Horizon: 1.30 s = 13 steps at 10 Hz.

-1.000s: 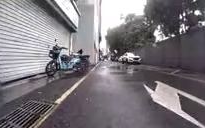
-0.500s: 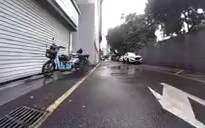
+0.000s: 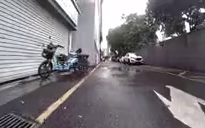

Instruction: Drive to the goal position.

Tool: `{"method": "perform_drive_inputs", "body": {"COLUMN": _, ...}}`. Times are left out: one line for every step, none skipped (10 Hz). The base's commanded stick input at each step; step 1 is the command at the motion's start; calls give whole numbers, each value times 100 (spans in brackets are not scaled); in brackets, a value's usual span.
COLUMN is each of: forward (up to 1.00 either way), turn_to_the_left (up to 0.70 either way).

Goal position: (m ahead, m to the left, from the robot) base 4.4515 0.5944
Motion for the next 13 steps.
{"method": "perform_drive_inputs", "body": {"forward": 45, "turn_to_the_left": 0}}
{"method": "perform_drive_inputs", "body": {"forward": 45, "turn_to_the_left": 0}}
{"method": "perform_drive_inputs", "body": {"forward": 45, "turn_to_the_left": 0}}
{"method": "perform_drive_inputs", "body": {"forward": 45, "turn_to_the_left": 0}}
{"method": "perform_drive_inputs", "body": {"forward": 45, "turn_to_the_left": 0}}
{"method": "perform_drive_inputs", "body": {"forward": 45, "turn_to_the_left": 0}}
{"method": "perform_drive_inputs", "body": {"forward": 45, "turn_to_the_left": 0}}
{"method": "perform_drive_inputs", "body": {"forward": 45, "turn_to_the_left": 0}}
{"method": "perform_drive_inputs", "body": {"forward": 45, "turn_to_the_left": 0}}
{"method": "perform_drive_inputs", "body": {"forward": 45, "turn_to_the_left": 0}}
{"method": "perform_drive_inputs", "body": {"forward": 45, "turn_to_the_left": 0}}
{"method": "perform_drive_inputs", "body": {"forward": 45, "turn_to_the_left": 0}}
{"method": "perform_drive_inputs", "body": {"forward": 45, "turn_to_the_left": 0}}
